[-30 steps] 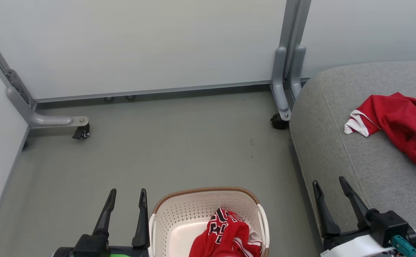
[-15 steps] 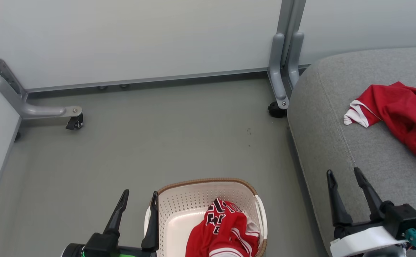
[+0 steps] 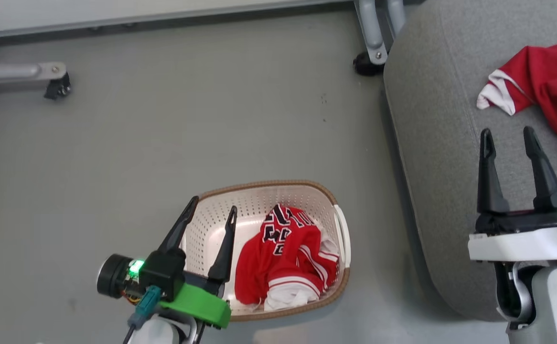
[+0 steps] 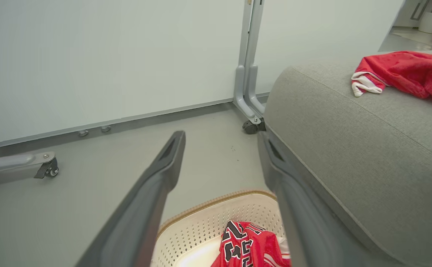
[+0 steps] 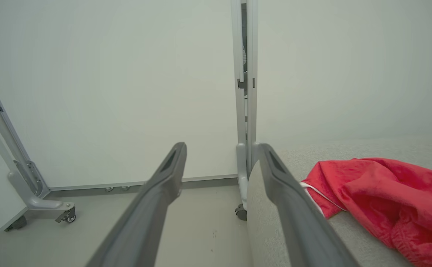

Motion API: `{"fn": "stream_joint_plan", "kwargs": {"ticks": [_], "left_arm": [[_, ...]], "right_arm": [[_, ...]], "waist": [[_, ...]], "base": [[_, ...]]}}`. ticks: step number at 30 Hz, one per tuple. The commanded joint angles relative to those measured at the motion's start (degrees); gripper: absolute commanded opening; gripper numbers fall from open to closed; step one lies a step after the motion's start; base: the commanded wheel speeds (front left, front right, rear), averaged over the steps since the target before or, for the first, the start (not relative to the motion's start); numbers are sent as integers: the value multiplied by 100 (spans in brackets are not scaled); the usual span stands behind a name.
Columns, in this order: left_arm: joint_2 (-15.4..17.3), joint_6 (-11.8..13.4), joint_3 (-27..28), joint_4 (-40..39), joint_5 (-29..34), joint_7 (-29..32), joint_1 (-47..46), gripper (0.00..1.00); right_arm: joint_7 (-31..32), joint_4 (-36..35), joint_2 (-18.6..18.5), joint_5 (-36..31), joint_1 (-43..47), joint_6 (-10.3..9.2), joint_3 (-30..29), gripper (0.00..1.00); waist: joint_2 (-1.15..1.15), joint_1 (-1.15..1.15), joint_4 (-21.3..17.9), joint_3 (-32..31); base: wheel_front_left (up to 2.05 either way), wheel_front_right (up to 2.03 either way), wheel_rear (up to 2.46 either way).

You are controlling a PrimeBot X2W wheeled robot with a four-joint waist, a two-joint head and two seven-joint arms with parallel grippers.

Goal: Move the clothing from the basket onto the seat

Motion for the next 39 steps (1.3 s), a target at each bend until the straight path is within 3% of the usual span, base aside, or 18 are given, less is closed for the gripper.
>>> {"fn": "stream_joint_plan", "kwargs": {"ticks": [1, 6, 15, 20, 27, 39], "left_arm": [[105, -24, -85, 163, 111, 6, -262, 100], [269, -45, -602, 1042, 371, 6, -1014, 100], [658, -47, -2105, 2804, 39, 6, -2690, 100], [581, -48, -2777, 3998, -123, 182, -3433, 100], [393, -47, -3022, 5156, -388, 512, -4212, 100], [343, 68, -3161, 6044, -285, 602, -4958, 100]], "right_arm": [[-20, -59, -23, -11, -168, 0, -38, 100], [-20, -175, -6, -7, -480, -1, -89, 100], [-20, -379, 125, -30, -1086, 0, 134, 100], [-20, -407, 176, -34, -1315, 0, 340, 100], [-20, -618, 207, -59, -1526, 0, 380, 100], [-20, -899, 213, -170, -1738, -1, 600, 100]], "waist": [[0, 0, -315, 929], [0, 0, -496, 1446], [0, 0, -1042, 2468], [0, 0, -1330, 2856], [0, 0, -1591, 3380], [0, 0, -1719, 3860]], "base": [[0, 0, 0], [0, 0, 0], [0, 0, 0], [0, 0, 0], [0, 0, 0], [0, 0, 0]]}}
